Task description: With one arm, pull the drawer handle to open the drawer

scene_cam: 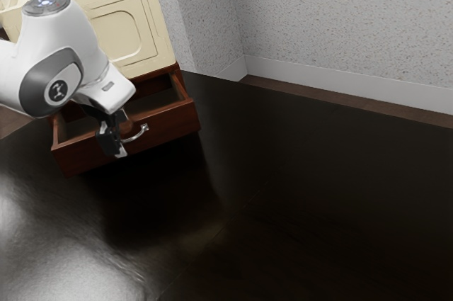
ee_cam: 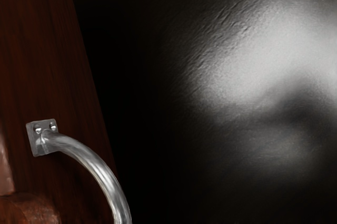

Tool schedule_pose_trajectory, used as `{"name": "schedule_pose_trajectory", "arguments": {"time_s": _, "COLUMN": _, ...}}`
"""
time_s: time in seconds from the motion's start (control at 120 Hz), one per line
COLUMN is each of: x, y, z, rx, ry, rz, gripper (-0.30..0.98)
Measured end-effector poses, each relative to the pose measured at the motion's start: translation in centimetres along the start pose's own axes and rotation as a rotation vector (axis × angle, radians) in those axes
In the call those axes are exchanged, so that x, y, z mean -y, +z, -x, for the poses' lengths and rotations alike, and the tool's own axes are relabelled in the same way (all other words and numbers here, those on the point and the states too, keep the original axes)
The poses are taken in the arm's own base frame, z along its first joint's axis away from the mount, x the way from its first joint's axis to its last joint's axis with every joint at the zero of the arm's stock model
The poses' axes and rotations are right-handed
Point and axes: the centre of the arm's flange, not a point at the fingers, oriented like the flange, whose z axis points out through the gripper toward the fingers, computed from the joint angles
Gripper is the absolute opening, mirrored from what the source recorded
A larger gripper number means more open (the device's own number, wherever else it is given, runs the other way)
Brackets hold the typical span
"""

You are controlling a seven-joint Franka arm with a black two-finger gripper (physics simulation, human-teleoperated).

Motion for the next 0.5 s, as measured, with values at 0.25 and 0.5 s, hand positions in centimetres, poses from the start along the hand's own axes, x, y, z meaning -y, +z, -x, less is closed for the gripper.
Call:
{"name": "schedule_pose_trajectory", "arguments": {"time_s": 0.25, "x": 2.4, "y": -6.4, "z": 0.4, "rx": -0.098, "ry": -0.081, "rz": -0.012, "gripper": 0.69}}
{"name": "schedule_pose_trajectory", "arguments": {"time_s": 0.5, "x": 2.4, "y": -9.5, "z": 0.6, "rx": -0.059, "ry": -0.135, "rz": 0.093, "gripper": 0.69}}
